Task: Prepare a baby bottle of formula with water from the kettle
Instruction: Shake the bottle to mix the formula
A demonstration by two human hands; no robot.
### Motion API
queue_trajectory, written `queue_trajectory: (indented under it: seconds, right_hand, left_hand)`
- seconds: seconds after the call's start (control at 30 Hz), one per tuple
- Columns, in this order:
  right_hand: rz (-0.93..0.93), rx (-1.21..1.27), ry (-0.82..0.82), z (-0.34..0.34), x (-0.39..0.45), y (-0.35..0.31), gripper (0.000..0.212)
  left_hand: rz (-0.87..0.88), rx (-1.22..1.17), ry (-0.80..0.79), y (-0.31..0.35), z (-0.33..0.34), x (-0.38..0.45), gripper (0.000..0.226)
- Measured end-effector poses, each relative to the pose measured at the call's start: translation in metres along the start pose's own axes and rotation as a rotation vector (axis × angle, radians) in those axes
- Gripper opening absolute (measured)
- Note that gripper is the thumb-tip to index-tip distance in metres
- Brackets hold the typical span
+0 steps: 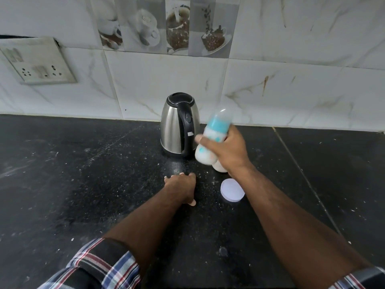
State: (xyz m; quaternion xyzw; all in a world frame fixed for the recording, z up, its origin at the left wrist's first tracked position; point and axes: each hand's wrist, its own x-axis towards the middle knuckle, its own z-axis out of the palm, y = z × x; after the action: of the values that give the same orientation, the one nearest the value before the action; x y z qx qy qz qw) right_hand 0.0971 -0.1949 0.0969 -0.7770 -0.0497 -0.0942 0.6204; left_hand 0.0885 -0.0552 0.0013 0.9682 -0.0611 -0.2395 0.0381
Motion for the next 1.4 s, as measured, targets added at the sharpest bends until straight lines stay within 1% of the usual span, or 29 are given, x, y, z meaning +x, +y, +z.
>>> queue_trajectory:
  seconds: [0.03,0.07,0.1,0.17,0.23,0.3,0.33,0.37,0.43,0.47,0.5,0.57,0.6,0.7,0.73,0.83,0.87,0.93,0.97,1.0,1.07,1.1,1.13,1.2,1.23,1.3,1.33,1.37,1.4]
  right_hand:
    - [0.002,0.050,0.071,-0.002,0.005,0.000,0.044]
    - [-0.005,0.071,0.092,-0.001,0.005,-0.002,0.045]
    - [0.008,0.035,0.065,0.001,0.003,-0.002,0.051]
    - [0.032,-0.119,-0.084,0.006,-0.005,0.005,0.062]
    - [0.011,-0.092,-0.032,0.006,-0.003,0.006,0.055]
    - [-0.002,0.075,0.098,0.002,0.004,-0.002,0.044]
    - [-0.010,0.111,0.110,0.002,0.004,-0.006,0.043]
    - [0.002,0.085,0.065,0.003,0.003,-0.007,0.048]
    - [0.025,-0.095,-0.087,0.006,-0.005,0.004,0.059]
    - [0.004,-0.124,-0.074,0.006,-0.007,0.005,0.059]
    - [0.000,-0.091,-0.035,0.004,-0.005,0.004,0.055]
    - [-0.005,0.055,0.087,0.000,0.004,-0.001,0.046]
    - [-0.017,0.073,0.098,0.001,0.004,-0.005,0.047]
    - [0.015,-0.091,-0.087,0.005,-0.002,0.002,0.061]
    - [-0.002,-0.099,-0.059,0.004,-0.003,0.001,0.059]
    - [-0.020,0.085,0.109,-0.002,0.009,-0.003,0.046]
    - [-0.023,0.083,0.100,-0.001,0.007,-0.008,0.048]
    - [-0.002,-0.118,-0.055,0.001,0.000,0.001,0.061]
    - [0.002,-0.173,-0.091,0.002,-0.004,0.004,0.065]
    - [-0.009,-0.180,-0.068,0.002,-0.004,0.003,0.065]
    - [-0.023,0.003,0.040,-0.002,0.003,-0.002,0.057]
    - [-0.030,0.057,0.067,-0.003,0.006,-0.002,0.054]
    - [-0.019,0.068,0.055,-0.002,0.004,-0.005,0.056]
    - [0.026,-0.103,-0.088,0.002,-0.002,0.004,0.061]
    - [0.023,-0.145,-0.102,0.003,-0.004,0.010,0.060]
    - [0.007,-0.085,-0.009,0.001,-0.001,0.006,0.048]
    - [0.012,-0.007,0.065,-0.001,0.003,0.004,0.042]
    - [-0.003,0.030,0.087,-0.002,0.005,0.004,0.039]
    - [0.017,0.039,0.064,-0.001,0.003,0.001,0.042]
  left_hand:
    - [0.002,0.000,0.002,-0.001,0.000,0.000,0.093]
    - [0.002,-0.002,-0.002,-0.001,0.001,0.000,0.093]
    - [0.002,-0.002,-0.004,-0.001,0.001,0.000,0.093]
    - [0.000,0.005,-0.008,0.000,0.000,-0.001,0.093]
    - [0.001,0.003,-0.007,0.000,-0.001,-0.001,0.094]
    - [0.003,0.001,-0.002,0.000,-0.001,-0.001,0.092]
    - [0.001,0.000,-0.003,0.000,0.000,-0.002,0.091]
    - [0.000,0.001,-0.002,-0.001,0.001,-0.001,0.090]
    - [0.000,0.000,-0.006,-0.001,0.001,0.000,0.091]
    - [0.002,-0.004,-0.010,-0.001,0.001,0.000,0.093]
    - [0.005,-0.006,-0.007,-0.001,0.000,0.001,0.093]
    - [0.006,0.001,0.000,-0.001,0.001,0.001,0.092]
    - [0.004,0.005,-0.002,-0.001,0.001,0.000,0.091]
    - [0.003,0.010,-0.009,0.000,0.000,-0.001,0.090]
    - [0.006,0.007,-0.008,0.000,0.000,-0.001,0.091]
    - [0.008,0.003,-0.002,0.000,-0.001,-0.001,0.093]
    - [0.007,0.004,-0.004,0.000,-0.001,-0.002,0.093]
    - [0.006,0.005,-0.012,0.000,-0.001,-0.002,0.092]
    - [0.005,0.006,-0.017,0.000,-0.002,-0.001,0.093]
    - [0.006,0.010,-0.018,0.000,-0.002,-0.001,0.093]
    - [0.006,0.016,-0.017,0.001,-0.002,-0.001,0.094]
    - [0.004,0.018,-0.022,0.001,-0.003,-0.001,0.095]
    - [0.001,0.019,-0.026,0.001,-0.003,-0.002,0.096]
    - [0.000,0.018,-0.030,0.002,-0.003,-0.002,0.096]
    - [0.000,0.015,-0.030,0.001,-0.003,-0.002,0.096]
    - [0.006,0.012,-0.015,0.001,-0.003,-0.001,0.095]
    - [0.007,0.012,-0.013,0.000,-0.002,0.000,0.095]
    - [0.007,0.012,-0.015,0.000,-0.002,-0.001,0.095]
    - [0.006,0.014,-0.015,0.000,-0.001,-0.001,0.095]
